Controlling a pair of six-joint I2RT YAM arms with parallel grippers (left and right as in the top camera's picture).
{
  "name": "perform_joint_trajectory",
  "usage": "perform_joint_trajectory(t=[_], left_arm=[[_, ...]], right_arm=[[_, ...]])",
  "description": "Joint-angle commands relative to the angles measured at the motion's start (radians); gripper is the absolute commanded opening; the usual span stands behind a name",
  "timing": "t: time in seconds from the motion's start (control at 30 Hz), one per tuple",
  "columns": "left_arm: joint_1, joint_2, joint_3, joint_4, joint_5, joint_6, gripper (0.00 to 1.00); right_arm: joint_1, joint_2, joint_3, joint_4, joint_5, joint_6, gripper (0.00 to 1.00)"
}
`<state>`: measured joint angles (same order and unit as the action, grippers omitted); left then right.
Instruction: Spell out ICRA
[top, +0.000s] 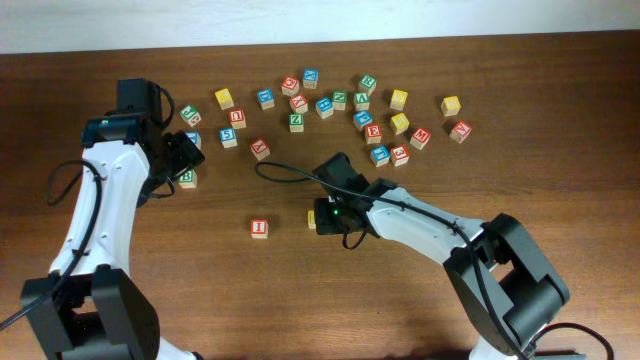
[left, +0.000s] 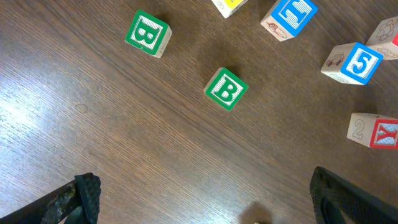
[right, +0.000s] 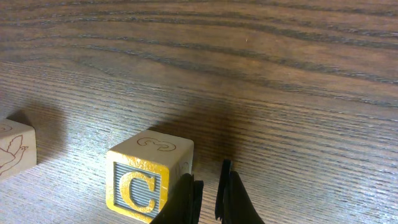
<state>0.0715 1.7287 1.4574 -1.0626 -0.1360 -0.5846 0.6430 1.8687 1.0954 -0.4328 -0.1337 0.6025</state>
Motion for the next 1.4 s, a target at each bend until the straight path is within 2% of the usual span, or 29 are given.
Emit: perform_joint_trajectory(t=[0.0,1.13,1.37], left_arm=[[0.002,0.006,-0.003,-0.001,-0.011,-0.006,0.99],[0.002,0.006,-0.003,-0.001,-0.011,-0.006,0.99],[0.002,0.006,-0.003,-0.001,-0.011,-0.006,0.99]], right_arm=[[0.007,0.006,-0.009,0.004,-0.014,0.006,0.05],[0.007,0.006,-0.009,0.023,-0.039,0.008,0.05],[0.007,0.006,-0.009,0.000,0.041,0.008,0.10]])
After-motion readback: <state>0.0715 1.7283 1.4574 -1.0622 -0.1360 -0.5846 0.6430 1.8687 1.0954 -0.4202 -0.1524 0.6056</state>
